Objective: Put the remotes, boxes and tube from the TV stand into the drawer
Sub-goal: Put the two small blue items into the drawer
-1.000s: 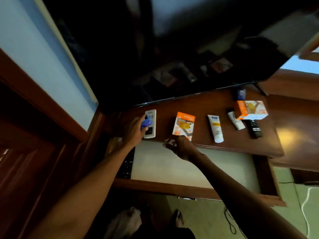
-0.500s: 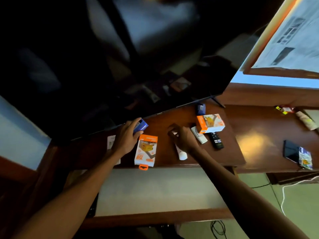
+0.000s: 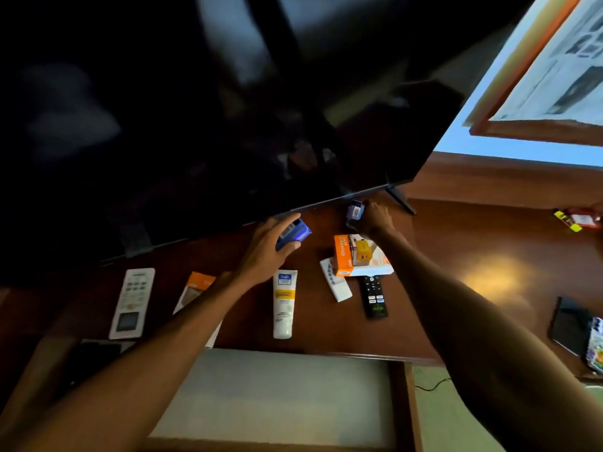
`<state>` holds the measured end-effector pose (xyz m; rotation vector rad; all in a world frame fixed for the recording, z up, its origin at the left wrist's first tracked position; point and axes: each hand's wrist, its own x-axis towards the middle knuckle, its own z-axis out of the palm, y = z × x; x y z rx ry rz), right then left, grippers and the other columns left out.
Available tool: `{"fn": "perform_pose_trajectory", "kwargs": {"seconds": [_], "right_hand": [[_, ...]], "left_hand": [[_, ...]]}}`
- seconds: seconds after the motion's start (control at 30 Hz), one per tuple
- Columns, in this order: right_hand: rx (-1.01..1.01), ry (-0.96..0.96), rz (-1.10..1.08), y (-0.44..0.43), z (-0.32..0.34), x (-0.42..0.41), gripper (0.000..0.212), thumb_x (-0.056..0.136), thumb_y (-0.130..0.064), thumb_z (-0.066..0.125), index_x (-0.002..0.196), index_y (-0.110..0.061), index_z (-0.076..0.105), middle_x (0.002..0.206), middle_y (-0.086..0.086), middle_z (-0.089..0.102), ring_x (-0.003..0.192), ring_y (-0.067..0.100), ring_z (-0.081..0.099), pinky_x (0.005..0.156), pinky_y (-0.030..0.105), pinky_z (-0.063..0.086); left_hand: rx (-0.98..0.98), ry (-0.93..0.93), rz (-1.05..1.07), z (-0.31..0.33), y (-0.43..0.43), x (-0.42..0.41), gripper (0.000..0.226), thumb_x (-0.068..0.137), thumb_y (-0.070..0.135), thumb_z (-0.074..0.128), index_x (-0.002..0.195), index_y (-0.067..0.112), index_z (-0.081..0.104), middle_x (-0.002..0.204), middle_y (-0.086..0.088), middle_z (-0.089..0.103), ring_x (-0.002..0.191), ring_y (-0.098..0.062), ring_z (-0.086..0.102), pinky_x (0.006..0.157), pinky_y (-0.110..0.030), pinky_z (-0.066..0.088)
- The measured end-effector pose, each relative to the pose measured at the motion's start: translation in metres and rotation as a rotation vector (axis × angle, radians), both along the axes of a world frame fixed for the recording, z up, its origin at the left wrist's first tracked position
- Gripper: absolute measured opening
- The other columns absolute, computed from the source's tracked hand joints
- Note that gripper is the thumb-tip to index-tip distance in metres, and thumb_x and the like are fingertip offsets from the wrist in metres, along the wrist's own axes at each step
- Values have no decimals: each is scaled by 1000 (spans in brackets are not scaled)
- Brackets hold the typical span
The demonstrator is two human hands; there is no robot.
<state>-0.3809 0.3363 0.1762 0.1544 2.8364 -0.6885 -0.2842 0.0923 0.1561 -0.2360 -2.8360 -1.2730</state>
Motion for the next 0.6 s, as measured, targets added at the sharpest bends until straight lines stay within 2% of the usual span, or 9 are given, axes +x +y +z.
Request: {"fn": "perform_pose_trajectory", "kwargs": {"seconds": [0.1, 0.27, 0.4, 0.5, 0.6], "right_hand": [[58, -97, 86, 10, -19, -22, 73, 74, -27, 80, 138, -13, 46, 134, 20, 53, 122, 40, 51, 97, 44, 48], [36, -109, 150, 25, -44, -45, 78, 77, -15, 78, 143, -18, 36, 135, 20, 48, 123, 38, 48, 93, 40, 47], [51, -57, 204, 33, -51, -51, 76, 77, -5, 75, 142, -23, 40, 141, 20, 44, 128, 39, 44, 97, 42, 46], [1, -16, 198, 37, -51, -48, 79, 73, 4, 74, 140, -22, 42, 135, 20, 50, 122, 39, 51, 91, 40, 50], [-55, -12, 200, 41, -42, -42, 80, 70, 0, 78, 139, -20, 43, 132, 18, 53, 118, 36, 55, 86, 36, 51]], "left_hand": [[-24, -25, 15, -7, 16, -5, 63, 90, 35, 65, 147, 29, 37, 136, -8, 47, 124, -19, 47, 95, -30, 47], [-53, -49, 46, -15, 25, -12, 66, 90, 36, 64, 149, 29, 35, 134, -9, 47, 120, -21, 49, 88, -29, 49], [-29, -61, 74, -19, 27, -14, 66, 90, 33, 65, 149, 30, 34, 136, -9, 46, 121, -21, 51, 89, -32, 53], [-14, -72, 85, -24, 27, -14, 68, 90, 35, 64, 149, 33, 31, 142, -6, 42, 125, -20, 48, 89, -29, 52], [-5, -78, 82, -23, 28, -14, 69, 89, 36, 65, 149, 34, 30, 146, -5, 40, 129, -21, 47, 91, -31, 52]]}}
